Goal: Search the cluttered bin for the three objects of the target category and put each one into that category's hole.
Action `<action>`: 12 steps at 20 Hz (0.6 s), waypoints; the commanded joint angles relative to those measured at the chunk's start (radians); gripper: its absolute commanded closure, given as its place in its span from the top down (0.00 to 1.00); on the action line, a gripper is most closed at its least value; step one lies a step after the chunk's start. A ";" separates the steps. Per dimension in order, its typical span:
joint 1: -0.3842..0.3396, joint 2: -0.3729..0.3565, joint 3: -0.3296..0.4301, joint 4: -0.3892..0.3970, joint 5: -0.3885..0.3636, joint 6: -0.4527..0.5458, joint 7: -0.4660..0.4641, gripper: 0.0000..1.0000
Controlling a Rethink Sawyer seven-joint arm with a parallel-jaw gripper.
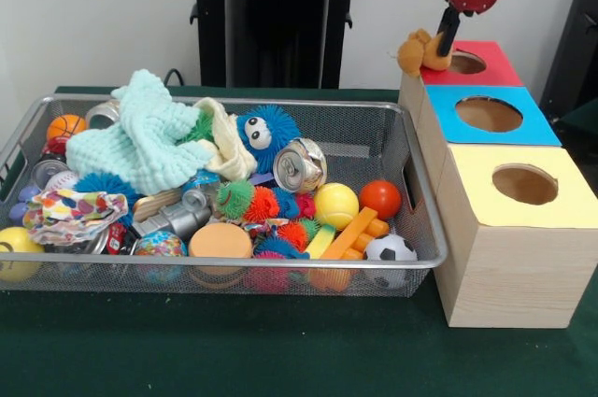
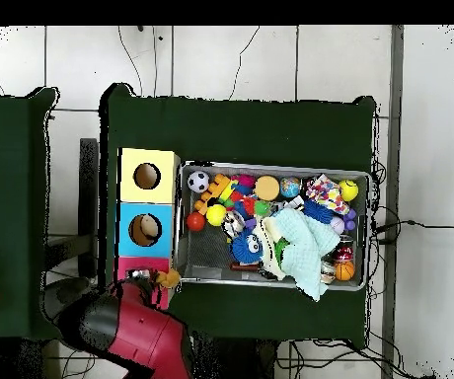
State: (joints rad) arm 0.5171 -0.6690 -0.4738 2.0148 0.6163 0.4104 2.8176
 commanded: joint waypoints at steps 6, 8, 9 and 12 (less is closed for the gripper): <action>-0.025 0.039 0.201 0.034 0.120 -0.086 0.213 0.00; -0.025 0.032 0.217 0.032 0.142 -0.074 0.219 0.00; -0.038 0.015 0.238 0.045 0.162 -0.072 0.213 0.00; -0.097 -0.045 0.342 0.107 0.259 -0.095 0.167 0.00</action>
State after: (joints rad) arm 0.4924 -0.6836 -0.3680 2.0323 0.7407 0.3779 2.8176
